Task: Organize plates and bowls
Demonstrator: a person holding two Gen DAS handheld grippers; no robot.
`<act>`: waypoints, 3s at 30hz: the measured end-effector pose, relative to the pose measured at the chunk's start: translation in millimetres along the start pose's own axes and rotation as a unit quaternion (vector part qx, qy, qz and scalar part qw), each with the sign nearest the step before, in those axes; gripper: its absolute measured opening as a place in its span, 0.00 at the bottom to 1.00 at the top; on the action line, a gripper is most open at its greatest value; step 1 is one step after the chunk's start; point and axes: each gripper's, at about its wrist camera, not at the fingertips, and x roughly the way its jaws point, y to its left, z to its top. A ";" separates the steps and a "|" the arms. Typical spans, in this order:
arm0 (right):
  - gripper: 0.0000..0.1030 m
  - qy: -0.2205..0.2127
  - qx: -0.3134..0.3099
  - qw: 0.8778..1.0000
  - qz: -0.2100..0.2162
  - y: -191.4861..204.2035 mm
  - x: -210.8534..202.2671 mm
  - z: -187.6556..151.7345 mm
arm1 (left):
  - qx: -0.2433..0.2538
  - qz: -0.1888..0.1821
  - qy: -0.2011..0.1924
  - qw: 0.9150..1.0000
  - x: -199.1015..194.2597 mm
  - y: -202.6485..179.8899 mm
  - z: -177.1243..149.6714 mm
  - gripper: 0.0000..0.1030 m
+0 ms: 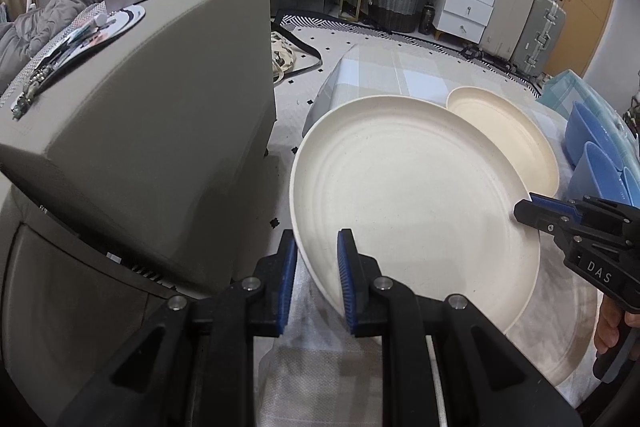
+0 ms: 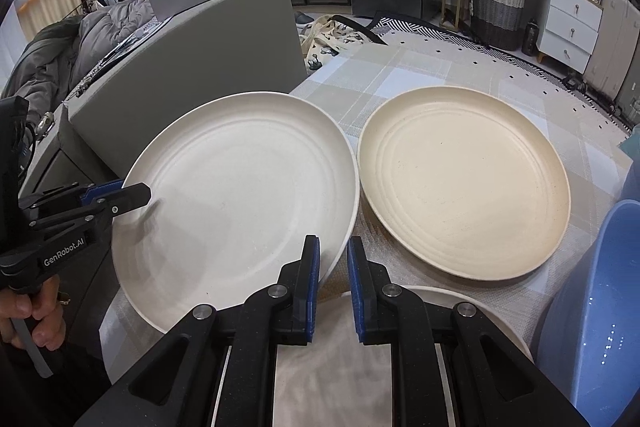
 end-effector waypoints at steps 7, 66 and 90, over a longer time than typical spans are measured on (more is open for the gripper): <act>0.14 -0.015 0.003 1.000 -0.007 -3.1 -23.7 -6.9 | 0.009 -0.005 -0.018 1.000 -15.8 -10.4 3.0 0.18; 0.15 -0.023 0.051 0.997 -0.044 -56.0 -133.8 -95.4 | 0.106 -0.038 -0.033 0.993 -51.3 -110.9 -22.0 0.18; 0.15 -0.004 0.036 0.998 -0.048 -51.4 -138.0 -125.5 | 0.135 -0.015 -0.005 0.991 -42.2 -125.1 -37.5 0.18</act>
